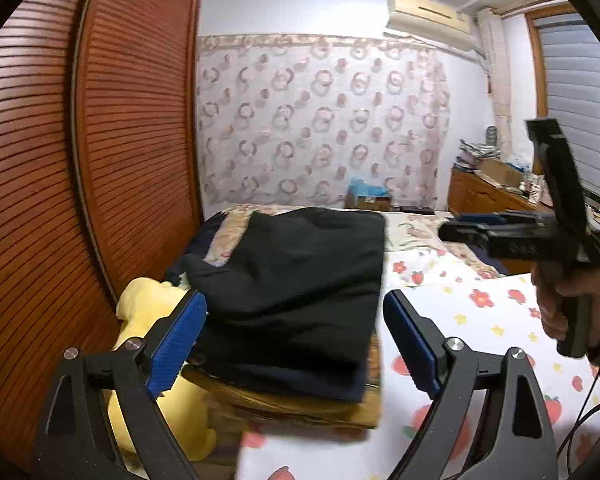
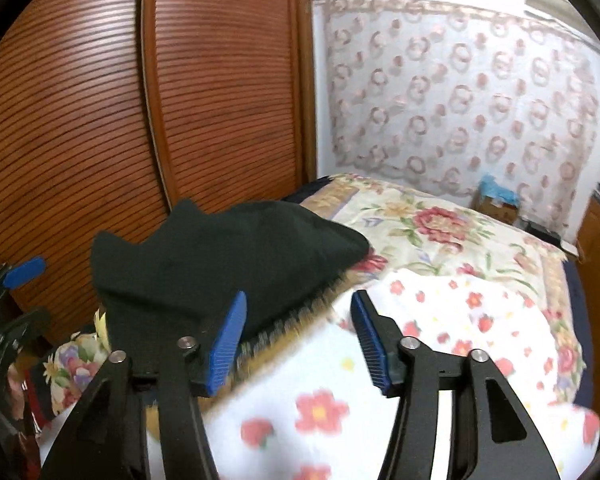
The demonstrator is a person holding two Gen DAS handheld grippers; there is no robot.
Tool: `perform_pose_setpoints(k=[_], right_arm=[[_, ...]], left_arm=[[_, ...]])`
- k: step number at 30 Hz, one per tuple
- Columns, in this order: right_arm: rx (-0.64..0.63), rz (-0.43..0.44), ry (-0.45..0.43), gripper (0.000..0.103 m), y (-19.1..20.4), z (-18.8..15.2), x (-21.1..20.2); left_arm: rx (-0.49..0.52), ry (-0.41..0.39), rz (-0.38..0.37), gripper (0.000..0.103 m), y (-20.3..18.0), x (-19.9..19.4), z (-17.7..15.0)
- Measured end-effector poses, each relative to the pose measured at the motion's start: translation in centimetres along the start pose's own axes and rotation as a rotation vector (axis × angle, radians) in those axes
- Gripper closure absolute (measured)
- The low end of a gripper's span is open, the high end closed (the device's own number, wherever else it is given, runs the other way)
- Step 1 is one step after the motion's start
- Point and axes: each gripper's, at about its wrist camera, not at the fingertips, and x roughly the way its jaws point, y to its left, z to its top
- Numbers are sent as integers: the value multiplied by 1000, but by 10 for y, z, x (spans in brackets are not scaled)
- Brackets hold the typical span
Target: Fold small clothes
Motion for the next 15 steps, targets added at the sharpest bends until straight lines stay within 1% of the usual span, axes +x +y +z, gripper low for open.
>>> perform_pose_setpoints(k=[1,3,4,6,7,9,11,15], right_arm=[[4,-6,-6,39,6,-7,-7],[19,-29,-14,31,7,-19,-24],[24,-38,-19,28,15,-26,-34],[38,-56,-31,25,23,-38,-56],[44,-66,-39,24,29,-45,-71],[56,-87,-52,23,33,-56,-87],[68,-111,-60,23,39,-62,-92],[96,-149,-79,23,56,-89,-128]], left_arm=[[9,0,-13,13,-7,-3,-1],[24,0,-29,13,-16,-6,-2],[32,-2,-40,13,-24,-9,-2],[35,-5,-69,13,-35,-14,-5],[37,-4,-79,13,-39,-16,-6],[44,-3,-97,13,-48,-19,-9],[50,1,-114,13,-60,-24,-14],[55,9,-143,13,-78,-32,-21]])
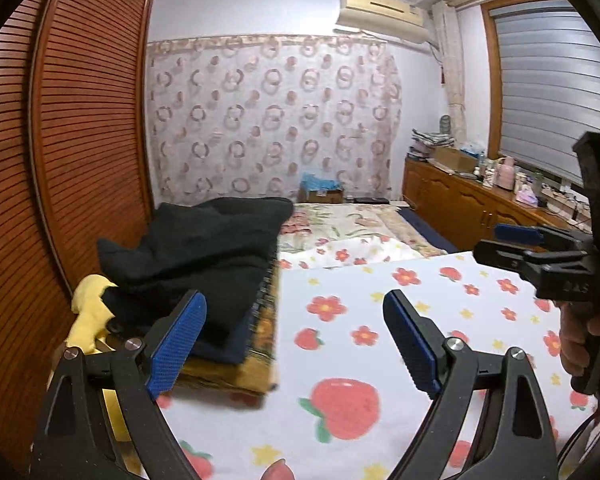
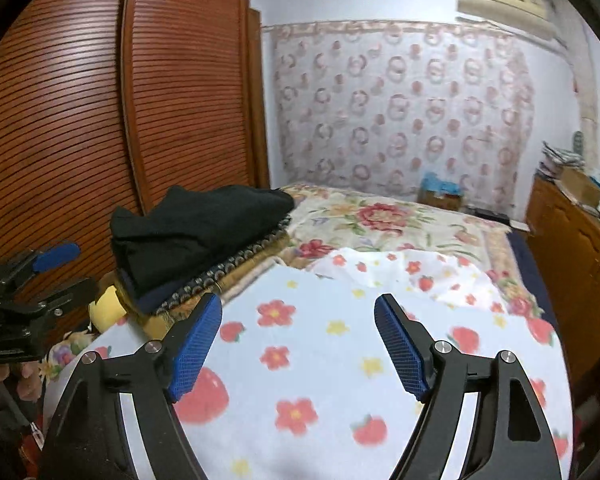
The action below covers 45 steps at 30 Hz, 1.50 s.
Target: Fold small clothes
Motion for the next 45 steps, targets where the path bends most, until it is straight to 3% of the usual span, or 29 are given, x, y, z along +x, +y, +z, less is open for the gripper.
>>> perform_pose_setpoints(k=[11,18,27,45], right_arm=[[95,-148,-84,23,22,-25,-86],[123,-206,-146,23,46,-34,-115],[135,-233,-167,23,71,-51,-119],[128,-237,-166,23,57,-47,-123]], left_arm=[[42,-12,-24,13,-52,-27,12],[55,-29,-23,12,-68,-41,29],[49,-39,-40,13,-72,-50,33],[47,-39,-38,12,-70,-50,33]])
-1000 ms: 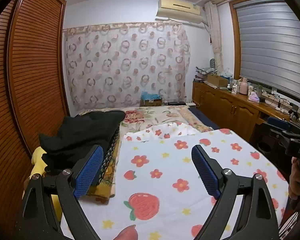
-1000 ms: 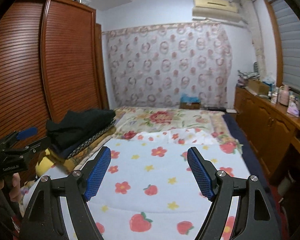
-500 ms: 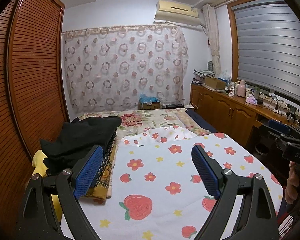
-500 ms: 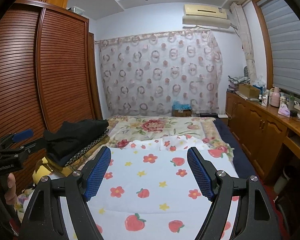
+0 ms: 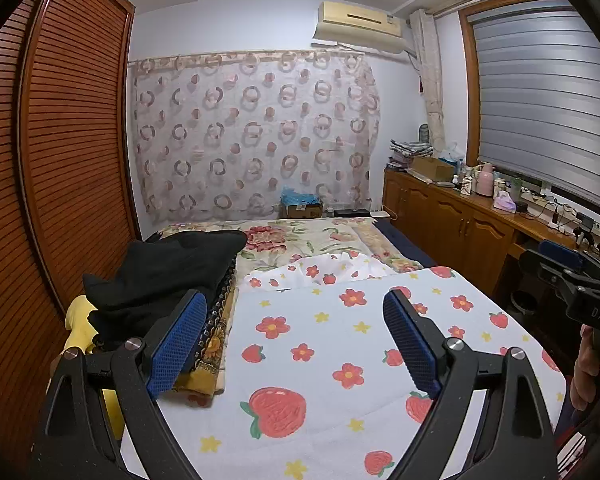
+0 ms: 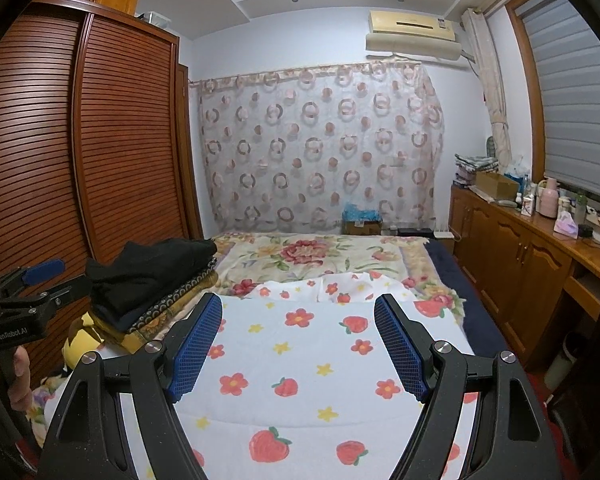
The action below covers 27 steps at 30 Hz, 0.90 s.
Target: Fold small clothes
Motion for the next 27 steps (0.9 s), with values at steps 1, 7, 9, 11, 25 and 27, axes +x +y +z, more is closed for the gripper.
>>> perform_pose_setpoints(k=[1,7,9,11,25,27], right_arm=[[0,1,0,23,-1,0,0],[1,3,1,23,-5,1,-2],[2,4,0,23,-7,1,-2],[2,6,0,23,-9,1,-2],[-2,9,1,23,-11,1,-1],[-2,10,2,23,-11,1,-1]], left_arm=[[-1,0,-1,12,1,0,-1],[-2,-1,0,12,1,0,0],[-3,-1,0,12,2,0,0],[-3,-2,-2,12,2,0,0],[-3,-2,-1,12,3,-1,-1],[-4,-2,-2,12,3,-1,-1]])
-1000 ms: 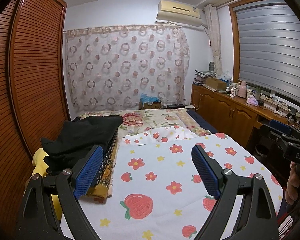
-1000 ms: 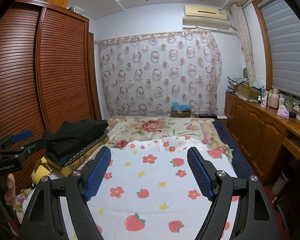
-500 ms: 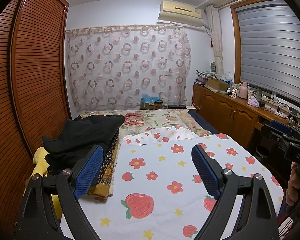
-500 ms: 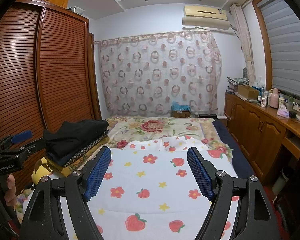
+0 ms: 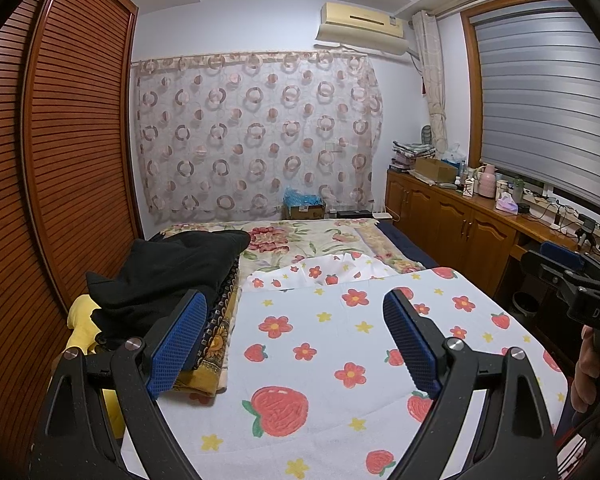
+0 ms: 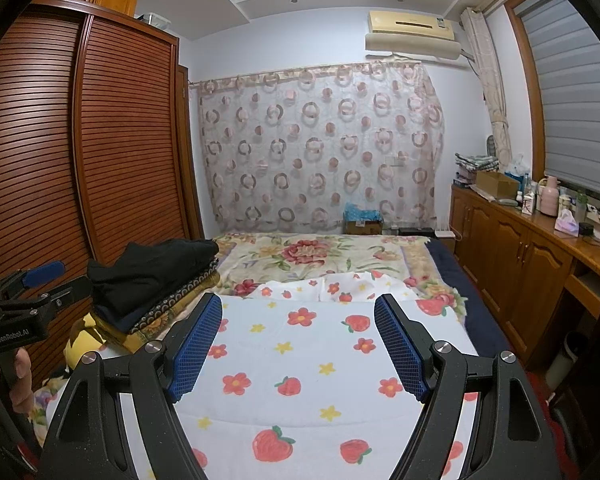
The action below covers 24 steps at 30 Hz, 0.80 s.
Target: Fold small clothes
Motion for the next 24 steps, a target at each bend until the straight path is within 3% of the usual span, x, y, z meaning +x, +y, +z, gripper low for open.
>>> perform_pose_setpoints(k=[24], right_arm=[[-5,6,-3,23,-9,0,4]], left_arm=[[-1,-2,0,12,0,0,-1]])
